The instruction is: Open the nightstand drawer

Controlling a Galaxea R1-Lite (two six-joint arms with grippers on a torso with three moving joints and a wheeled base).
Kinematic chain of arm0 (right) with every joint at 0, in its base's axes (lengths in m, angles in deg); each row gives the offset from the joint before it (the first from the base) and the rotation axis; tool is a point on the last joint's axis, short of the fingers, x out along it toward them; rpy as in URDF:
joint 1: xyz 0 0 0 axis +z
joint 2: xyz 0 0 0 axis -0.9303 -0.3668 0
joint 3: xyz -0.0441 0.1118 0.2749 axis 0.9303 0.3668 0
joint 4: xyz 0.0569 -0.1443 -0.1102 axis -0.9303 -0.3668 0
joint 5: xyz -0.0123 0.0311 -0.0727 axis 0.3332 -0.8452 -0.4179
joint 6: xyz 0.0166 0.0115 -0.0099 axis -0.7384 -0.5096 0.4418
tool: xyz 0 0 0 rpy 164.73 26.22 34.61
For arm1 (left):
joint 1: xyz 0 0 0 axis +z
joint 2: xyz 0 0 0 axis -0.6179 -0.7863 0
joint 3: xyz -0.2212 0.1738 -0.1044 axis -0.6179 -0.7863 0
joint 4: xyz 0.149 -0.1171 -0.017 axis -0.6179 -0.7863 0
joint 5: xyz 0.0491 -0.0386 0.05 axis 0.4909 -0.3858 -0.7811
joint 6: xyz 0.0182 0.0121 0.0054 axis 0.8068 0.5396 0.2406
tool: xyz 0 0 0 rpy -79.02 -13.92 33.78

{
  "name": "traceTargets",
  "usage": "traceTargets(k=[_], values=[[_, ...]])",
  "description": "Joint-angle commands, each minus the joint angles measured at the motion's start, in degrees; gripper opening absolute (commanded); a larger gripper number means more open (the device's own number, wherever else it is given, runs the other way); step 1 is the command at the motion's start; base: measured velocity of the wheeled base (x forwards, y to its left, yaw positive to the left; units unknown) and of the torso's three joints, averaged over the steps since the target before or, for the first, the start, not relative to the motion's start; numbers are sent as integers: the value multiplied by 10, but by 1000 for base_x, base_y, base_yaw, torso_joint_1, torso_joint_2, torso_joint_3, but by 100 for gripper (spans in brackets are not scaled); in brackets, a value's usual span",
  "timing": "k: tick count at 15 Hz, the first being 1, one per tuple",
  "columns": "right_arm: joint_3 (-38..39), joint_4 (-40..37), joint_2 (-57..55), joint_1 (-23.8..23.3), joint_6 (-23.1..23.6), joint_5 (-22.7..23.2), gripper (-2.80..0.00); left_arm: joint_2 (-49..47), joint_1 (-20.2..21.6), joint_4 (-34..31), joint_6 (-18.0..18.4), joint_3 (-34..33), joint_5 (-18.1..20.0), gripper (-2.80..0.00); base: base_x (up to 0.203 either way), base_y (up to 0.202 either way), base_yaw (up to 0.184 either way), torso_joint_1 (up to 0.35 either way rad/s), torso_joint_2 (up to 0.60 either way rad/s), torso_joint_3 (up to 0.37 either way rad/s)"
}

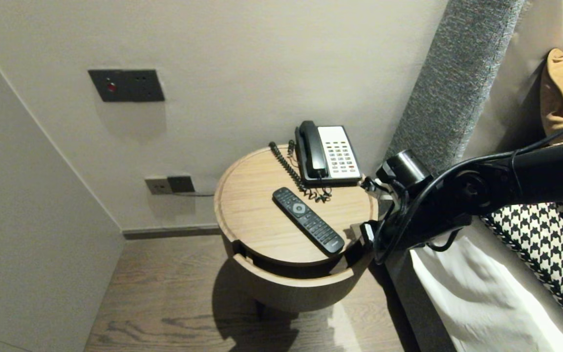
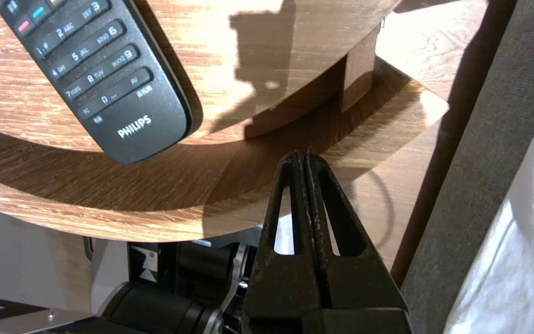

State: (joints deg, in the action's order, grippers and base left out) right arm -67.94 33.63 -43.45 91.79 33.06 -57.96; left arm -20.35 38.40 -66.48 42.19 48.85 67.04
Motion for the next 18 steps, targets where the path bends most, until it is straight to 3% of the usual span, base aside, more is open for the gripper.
traceTargets(k=[1, 10, 18], values=[[18, 3, 4, 0, -1, 1, -280, 0, 0, 0, 0, 0, 0, -280, 0, 0, 0, 0, 0, 0], [108, 37, 47, 16, -1, 1, -280, 0, 1, 0, 0, 0, 0, -280, 0, 0, 0, 0, 0, 0], [246, 91, 102, 34, -2, 2, -280, 0, 1, 0, 0, 0, 0, -280, 0, 0, 0, 0, 0, 0]])
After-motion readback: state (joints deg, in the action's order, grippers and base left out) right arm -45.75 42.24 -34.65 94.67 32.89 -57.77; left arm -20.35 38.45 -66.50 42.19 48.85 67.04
